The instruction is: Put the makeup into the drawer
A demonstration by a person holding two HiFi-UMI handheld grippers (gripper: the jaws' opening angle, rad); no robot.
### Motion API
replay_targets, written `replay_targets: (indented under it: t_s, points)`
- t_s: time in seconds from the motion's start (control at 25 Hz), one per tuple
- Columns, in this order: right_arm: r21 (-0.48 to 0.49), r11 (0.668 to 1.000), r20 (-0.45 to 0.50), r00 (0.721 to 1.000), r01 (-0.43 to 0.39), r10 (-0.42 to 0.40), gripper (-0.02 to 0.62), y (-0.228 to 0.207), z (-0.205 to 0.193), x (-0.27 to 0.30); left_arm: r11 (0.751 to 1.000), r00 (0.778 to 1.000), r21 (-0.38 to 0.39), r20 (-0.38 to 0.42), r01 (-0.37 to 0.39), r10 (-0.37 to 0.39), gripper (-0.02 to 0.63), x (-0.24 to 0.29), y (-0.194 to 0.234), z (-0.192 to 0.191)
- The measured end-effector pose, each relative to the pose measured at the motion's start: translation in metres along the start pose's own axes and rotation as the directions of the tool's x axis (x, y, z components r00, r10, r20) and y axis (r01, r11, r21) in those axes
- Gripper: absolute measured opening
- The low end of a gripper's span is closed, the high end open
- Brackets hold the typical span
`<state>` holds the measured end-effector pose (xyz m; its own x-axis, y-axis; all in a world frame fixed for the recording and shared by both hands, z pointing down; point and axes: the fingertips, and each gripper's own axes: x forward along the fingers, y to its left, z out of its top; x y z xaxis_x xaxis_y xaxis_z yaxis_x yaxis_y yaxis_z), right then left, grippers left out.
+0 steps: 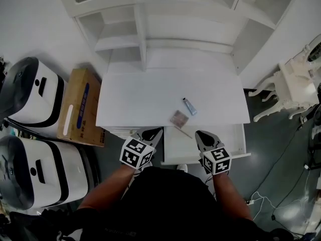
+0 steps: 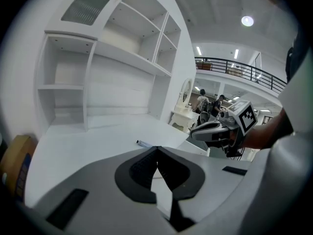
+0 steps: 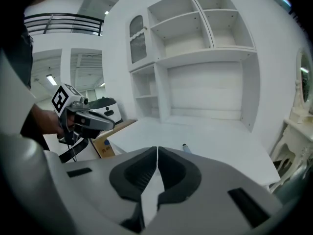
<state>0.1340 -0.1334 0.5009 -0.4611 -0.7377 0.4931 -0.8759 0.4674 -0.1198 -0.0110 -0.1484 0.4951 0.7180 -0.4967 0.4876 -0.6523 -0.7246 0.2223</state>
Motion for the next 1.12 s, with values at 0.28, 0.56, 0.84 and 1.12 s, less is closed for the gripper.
replay_targets:
  t_s: [0.28, 0.56, 0.84, 1.12]
  points:
    - [0.061, 0.997, 0.014, 0.998, 0.053, -0.054, 0.028, -0.012, -0.006, -0.006, 1.000, 1.000, 0.010, -0.002, 0.000, 0.000, 0.011, 0.000, 0.001, 0.000]
    - [0.067, 0.997, 0.011, 0.999, 0.048, -0.049, 0.028, -0.012, -0.007, 0.001, 1.000, 1.000, 0.022, -0.004, -0.004, 0.004, 0.011, 0.001, 0.003, 0.003]
    - [0.098, 0.995, 0.001, 1.000, 0.008, -0.008, 0.029, -0.011, -0.012, 0.007, 0.999, 1.000, 0.036, -0.014, -0.016, 0.017, 0.011, 0.007, 0.003, 0.006]
    - [0.099, 0.995, -0.035, 0.999, 0.011, -0.007, 0.031, -0.015, -0.021, 0.015, 1.000, 1.000, -0.016, -0.003, -0.024, 0.024, 0.011, 0.012, 0.008, 0.004]
